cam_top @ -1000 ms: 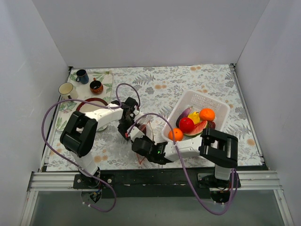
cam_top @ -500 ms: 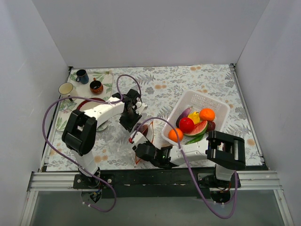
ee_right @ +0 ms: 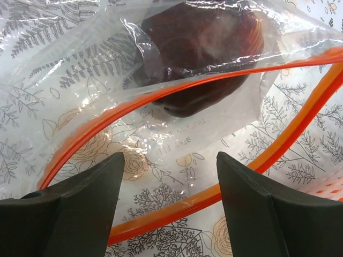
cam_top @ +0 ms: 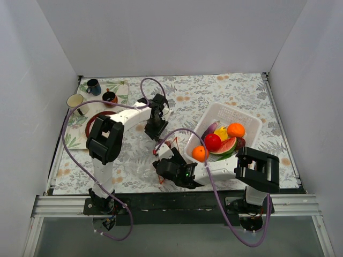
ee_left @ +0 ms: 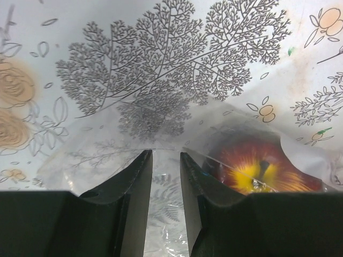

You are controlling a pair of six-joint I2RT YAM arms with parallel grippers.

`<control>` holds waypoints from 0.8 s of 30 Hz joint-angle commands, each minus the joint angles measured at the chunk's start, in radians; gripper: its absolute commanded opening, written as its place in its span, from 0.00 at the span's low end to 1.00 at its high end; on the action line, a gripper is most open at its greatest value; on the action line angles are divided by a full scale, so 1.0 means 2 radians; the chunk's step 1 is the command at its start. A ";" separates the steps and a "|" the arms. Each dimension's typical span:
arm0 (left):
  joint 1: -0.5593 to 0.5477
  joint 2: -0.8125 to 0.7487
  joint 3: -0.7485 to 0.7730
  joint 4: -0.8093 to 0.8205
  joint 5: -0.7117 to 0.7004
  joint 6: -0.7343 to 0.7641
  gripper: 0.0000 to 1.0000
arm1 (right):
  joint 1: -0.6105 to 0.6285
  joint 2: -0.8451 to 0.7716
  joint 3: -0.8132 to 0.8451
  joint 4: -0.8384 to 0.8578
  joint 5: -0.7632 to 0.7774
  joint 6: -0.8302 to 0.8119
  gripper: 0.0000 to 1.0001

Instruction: Open the zip-top bag and remove the fake food

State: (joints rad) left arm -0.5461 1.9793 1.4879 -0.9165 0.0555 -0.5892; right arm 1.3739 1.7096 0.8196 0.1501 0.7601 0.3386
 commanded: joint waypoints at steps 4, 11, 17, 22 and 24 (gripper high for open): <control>-0.014 0.004 -0.011 0.009 0.031 -0.014 0.27 | -0.007 -0.009 0.001 0.023 -0.010 -0.003 0.81; -0.021 0.030 -0.015 0.018 0.047 0.000 0.24 | -0.015 -0.002 0.006 0.029 -0.029 -0.006 0.89; -0.041 0.015 -0.064 0.009 0.063 0.059 0.20 | -0.036 -0.007 0.004 0.024 -0.011 -0.005 0.90; -0.041 -0.009 -0.105 -0.006 0.083 0.096 0.19 | -0.048 -0.005 0.007 0.027 -0.006 -0.006 0.90; -0.041 -0.016 -0.119 -0.012 0.096 0.101 0.19 | -0.050 -0.001 0.013 0.032 -0.009 -0.006 0.90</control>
State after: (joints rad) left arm -0.6209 1.9430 1.3369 -0.8906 0.1768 -0.4545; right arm 1.2888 1.7096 0.8200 0.1677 0.7074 0.3290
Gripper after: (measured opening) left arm 0.195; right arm 0.897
